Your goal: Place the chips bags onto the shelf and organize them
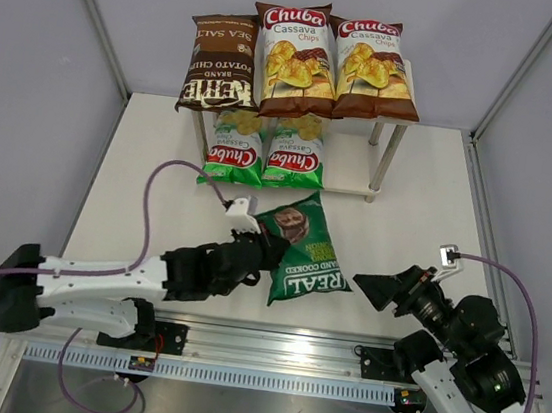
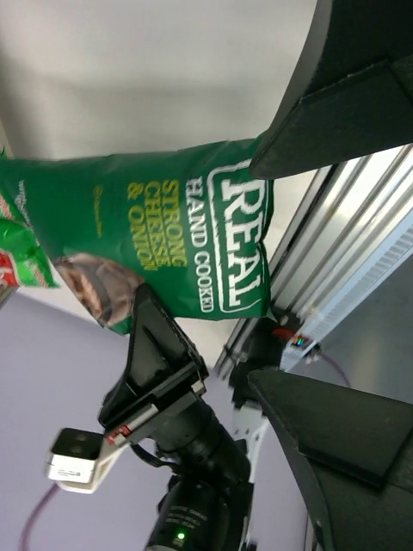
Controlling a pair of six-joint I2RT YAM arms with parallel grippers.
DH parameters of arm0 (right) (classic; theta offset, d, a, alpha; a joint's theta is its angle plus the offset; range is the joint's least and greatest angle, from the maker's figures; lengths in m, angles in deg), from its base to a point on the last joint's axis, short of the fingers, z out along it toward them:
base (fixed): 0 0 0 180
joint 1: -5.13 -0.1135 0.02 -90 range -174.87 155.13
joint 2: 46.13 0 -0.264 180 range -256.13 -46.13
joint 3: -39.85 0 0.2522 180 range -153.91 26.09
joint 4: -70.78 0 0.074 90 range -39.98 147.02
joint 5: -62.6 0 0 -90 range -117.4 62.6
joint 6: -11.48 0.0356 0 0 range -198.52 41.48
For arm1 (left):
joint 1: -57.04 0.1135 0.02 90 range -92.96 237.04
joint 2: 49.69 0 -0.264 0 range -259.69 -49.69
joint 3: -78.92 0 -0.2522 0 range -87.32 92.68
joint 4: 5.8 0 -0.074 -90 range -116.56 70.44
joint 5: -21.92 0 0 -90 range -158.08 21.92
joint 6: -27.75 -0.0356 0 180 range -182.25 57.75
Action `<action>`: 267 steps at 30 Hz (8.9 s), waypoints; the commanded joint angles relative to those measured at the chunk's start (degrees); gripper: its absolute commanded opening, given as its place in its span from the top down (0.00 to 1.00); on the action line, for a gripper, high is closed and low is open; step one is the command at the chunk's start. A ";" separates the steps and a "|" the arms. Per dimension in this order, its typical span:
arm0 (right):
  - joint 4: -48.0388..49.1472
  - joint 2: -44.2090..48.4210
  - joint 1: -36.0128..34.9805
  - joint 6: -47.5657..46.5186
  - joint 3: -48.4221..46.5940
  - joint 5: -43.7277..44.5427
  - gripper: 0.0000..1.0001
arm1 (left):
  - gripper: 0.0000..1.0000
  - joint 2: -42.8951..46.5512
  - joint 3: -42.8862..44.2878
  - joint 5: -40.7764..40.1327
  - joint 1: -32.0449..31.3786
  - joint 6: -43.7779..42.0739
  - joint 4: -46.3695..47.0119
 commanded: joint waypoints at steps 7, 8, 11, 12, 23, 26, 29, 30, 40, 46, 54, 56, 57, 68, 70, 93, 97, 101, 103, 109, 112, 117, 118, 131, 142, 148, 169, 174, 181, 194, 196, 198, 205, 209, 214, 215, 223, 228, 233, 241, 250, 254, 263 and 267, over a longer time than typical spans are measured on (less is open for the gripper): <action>40.70 -2.91 0.18 29.67 19.17 -13.90 0.00 | 1.00 21.79 -1.78 -23.38 2.72 5.34 -10.26; 46.10 -5.27 0.18 32.22 21.12 -14.78 0.01 | 1.00 22.42 -1.78 -23.82 3.25 5.34 -9.74; 62.11 -11.67 0.01 36.21 24.92 -17.77 0.01 | 1.00 22.69 -1.87 -23.65 4.92 5.25 -5.26; 64.23 -13.36 0.09 35.33 24.75 -18.74 0.00 | 1.00 22.42 -1.87 -21.91 6.40 5.95 -4.38; 78.84 -32.42 -0.26 30.14 24.48 -14.53 0.00 | 1.00 18.12 -6.18 -14.34 7.30 11.58 15.92; 85.51 -36.56 -0.52 29.09 24.22 -15.41 0.01 | 1.00 16.36 -5.83 -11.35 7.39 12.11 17.86; 87.46 -39.20 -0.61 27.94 23.17 -15.67 0.08 | 1.00 14.78 -5.56 -8.18 7.39 13.17 18.12; 87.46 -39.56 -0.70 27.59 22.99 -15.93 0.09 | 1.00 15.04 -6.17 -7.57 7.39 13.25 18.21; 83.33 -40.45 -0.87 23.37 20.44 -14.79 0.06 | 1.00 11.53 -6.97 3.50 7.39 12.64 23.66; 83.15 -38.79 -0.87 23.37 22.10 -13.48 0.34 | 1.00 10.29 -9.07 4.74 7.30 13.96 25.69; 76.39 -31.40 -0.87 15.91 23.25 -12.42 0.60 | 0.27 15.12 -11.79 2.02 7.38 8.26 23.14; 75.60 -29.82 -0.87 13.98 23.34 -12.42 0.65 | 0.09 17.49 -12.33 0.27 7.56 7.72 21.21; 73.94 -29.38 -0.87 13.45 23.17 -12.16 0.66 | 0.05 18.46 -13.02 -0.44 7.56 7.20 19.11; 71.46 -30.86 -0.87 9.05 22.11 -9.69 0.97 | 0.01 31.65 -17.60 -4.05 8.62 5.61 8.20; 71.03 -31.04 -0.87 8.78 22.11 -9.43 1.00 | 0.01 31.91 -17.25 -3.78 8.62 5.96 5.30; 44.58 -23.92 -0.79 -2.12 10.17 -9.34 1.00 | 0.01 18.45 -17.78 19.86 8.53 -3.08 14.54; 40.28 -25.32 -0.87 -3.69 6.21 -9.61 1.00 | 0.01 23.89 -18.74 17.67 8.62 -8.09 13.03; 35.26 -26.65 -0.79 -5.89 0.51 -9.43 1.00 | 0.01 29.44 -24.35 18.61 8.62 -11.26 19.40; 34.46 -27.00 -0.87 -6.86 -0.82 -8.73 1.00 | 0.01 30.42 -27.53 19.59 8.62 -8.03 21.81; 33.15 -28.75 -0.87 -7.30 -4.51 -6.54 1.00 | 0.01 26.56 -27.72 26.61 8.53 -7.29 28.57; 29.12 -30.25 -0.79 -6.17 -8.02 -3.38 1.00 | 0.01 24.10 -27.79 33.38 7.05 -22.27 35.59; 27.26 -31.65 -0.79 -4.14 -10.93 -2.05 1.00 | 0.01 23.21 -32.44 28.48 2.29 -35.68 45.44; 26.82 -31.83 -0.87 -3.53 -11.37 -1.53 1.00 | 0.01 22.95 -33.33 27.95 1.33 -37.27 47.81; 25.40 -31.13 -0.87 4.12 -14.19 -0.81 1.00 | 0.01 -2.50 -24.29 -6.94 -14.23 -71.11 71.64; 27.16 -29.02 -0.87 7.20 -14.54 -5.30 1.00 | 0.01 -21.94 -14.97 -19.41 -14.41 -77.61 90.32; 26.99 -28.41 -0.87 7.90 -14.28 -6.09 1.00 | 0.38 -26.88 -11.72 -20.40 -16.17 -85.09 97.75; 0.14 -32.97 -0.87 -3.78 -26.91 3.49 0.01 | 1.00 -24.68 -8.46 -25.04 -18.28 -98.68 90.97; -7.37 -37.10 -0.87 -4.93 -28.60 3.58 0.00 | 1.00 -30.13 -2.51 -27.77 -18.98 -111.35 96.52; -7.64 -36.67 -0.96 -3.44 -23.16 1.21 0.01 | 1.00 -34.79 2.34 -27.86 -19.25 -116.47 96.79; -4.65 -34.04 -0.87 -4.49 -17.35 0.42 0.40 | 1.00 -35.76 3.85 -28.39 -19.33 -118.50 96.71; -3.60 -33.42 -0.87 -4.58 -17.26 0.85 0.50 | 0.97 -35.06 2.97 -28.48 -19.25 -116.57 95.30; -2.81 -32.54 -0.87 -5.19 -17.18 1.82 0.55 | 0.67 -34.71 1.39 -28.31 -19.25 -115.16 95.73; 3.96 -29.46 -0.87 -5.54 -12.61 1.55 0.64 | 0.01 -30.93 -5.37 -28.91 -18.02 -103.74 92.74; 8.79 -27.53 -0.87 -6.34 -9.97 5.58 0.66 | 0.01 -24.01 -12.04 -31.20 -17.05 -88.92 86.36; 18.63 -28.75 -0.79 -5.81 -7.60 8.23 0.66 | 0.01 -4.87 -14.87 -23.31 -12.76 -45.07 40.77; 20.12 -29.89 -0.78 -5.20 -7.42 9.19 0.66 | 0.01 -2.30 -16.10 -22.25 -12.05 -40.75 33.23; 35.59 -38.76 -0.17 -1.34 -7.60 14.03 0.68 | 0.01 9.32 -7.94 -10.49 3.30 -13.92 -11.19; 45.78 -43.34 2.20 4.47 -6.55 14.57 0.68 | 0.01 16.26 -5.48 -5.37 8.70 -11.09 -25.46; 52.38 -46.24 5.36 11.41 -4.70 16.32 0.68 | 0.01 23.38 -2.32 -1.50 10.46 -11.53 -32.66; 71.01 -55.02 5.72 23.09 -0.22 23.33 0.68 | 0.01 26.03 9.02 -4.22 10.55 -18.20 -48.03; 88.93 -68.47 5.81 26.01 -0.04 30.55 0.69 | 0.01 31.20 8.86 -2.46 10.55 -33.86 -45.69; 100.34 -76.20 5.81 26.54 -0.83 33.37 0.70 | 0.01 35.50 7.19 -0.09 10.55 -33.50 -45.33; 113.38 -90.01 5.81 22.58 -7.50 35.92 0.71 | 0.01 35.61 6.13 2.81 10.55 -34.47 -44.54; 116.81 -94.83 5.81 25.20 -9.26 36.45 0.72 | 0.01 35.43 5.78 3.42 10.55 -34.38 -44.45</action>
